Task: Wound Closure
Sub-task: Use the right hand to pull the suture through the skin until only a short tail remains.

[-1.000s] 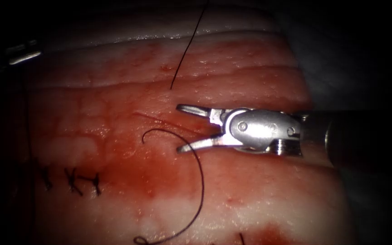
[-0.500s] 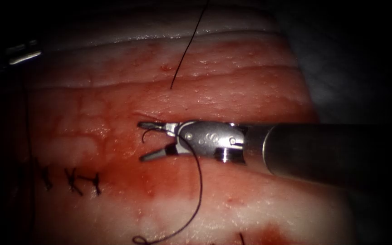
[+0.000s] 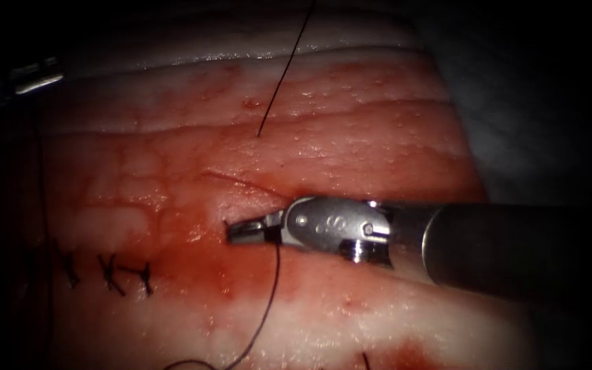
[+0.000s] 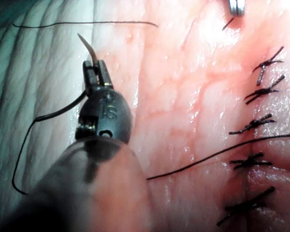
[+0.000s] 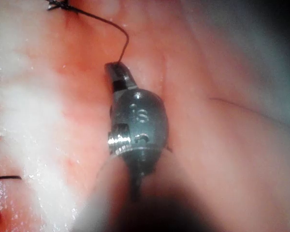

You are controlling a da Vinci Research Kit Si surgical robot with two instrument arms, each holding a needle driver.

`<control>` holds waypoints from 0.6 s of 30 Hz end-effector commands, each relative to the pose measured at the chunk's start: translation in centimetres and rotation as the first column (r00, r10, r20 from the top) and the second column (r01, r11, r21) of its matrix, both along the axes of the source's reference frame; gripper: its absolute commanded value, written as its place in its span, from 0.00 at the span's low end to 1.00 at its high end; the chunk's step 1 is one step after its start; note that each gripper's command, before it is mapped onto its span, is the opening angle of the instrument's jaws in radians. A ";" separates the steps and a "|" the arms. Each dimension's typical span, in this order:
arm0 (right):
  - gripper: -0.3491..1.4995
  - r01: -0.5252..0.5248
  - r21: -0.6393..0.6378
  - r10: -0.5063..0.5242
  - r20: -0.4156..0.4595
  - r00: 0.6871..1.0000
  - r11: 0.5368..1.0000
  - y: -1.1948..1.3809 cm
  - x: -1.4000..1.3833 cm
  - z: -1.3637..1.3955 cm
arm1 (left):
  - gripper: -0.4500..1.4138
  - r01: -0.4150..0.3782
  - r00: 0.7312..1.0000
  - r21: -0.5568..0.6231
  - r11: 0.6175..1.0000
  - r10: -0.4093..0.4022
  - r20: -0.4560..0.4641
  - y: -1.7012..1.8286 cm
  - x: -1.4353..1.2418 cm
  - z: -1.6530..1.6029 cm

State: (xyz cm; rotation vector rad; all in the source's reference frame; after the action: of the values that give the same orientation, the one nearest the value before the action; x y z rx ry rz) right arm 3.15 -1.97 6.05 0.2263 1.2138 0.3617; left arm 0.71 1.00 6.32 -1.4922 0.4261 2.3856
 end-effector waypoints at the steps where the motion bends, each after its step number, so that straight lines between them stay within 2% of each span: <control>1: 0.00 0.009 -0.003 -0.009 -0.006 1.000 1.000 -0.14 0.04 -0.09 | 0.00 -0.002 1.000 0.004 1.000 0.002 0.000 0.08 -0.04 0.05; 9: 0.00 0.038 -0.046 -0.039 -0.014 0.999 0.998 -0.55 -0.04 -0.54 | 0.00 0.009 0.999 -0.057 0.998 -0.012 -0.044 0.42 0.00 -0.01; 18: 0.00 0.070 -0.105 -0.073 -0.017 0.997 0.992 -0.93 -0.07 -0.90 | 0.00 0.031 0.996 -0.089 0.996 -0.038 -0.080 0.82 0.03 0.00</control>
State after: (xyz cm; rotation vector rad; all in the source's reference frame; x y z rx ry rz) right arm 2.99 -2.94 5.05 0.1800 1.2335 0.2237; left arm 0.79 1.86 6.29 -1.4087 0.5782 2.4369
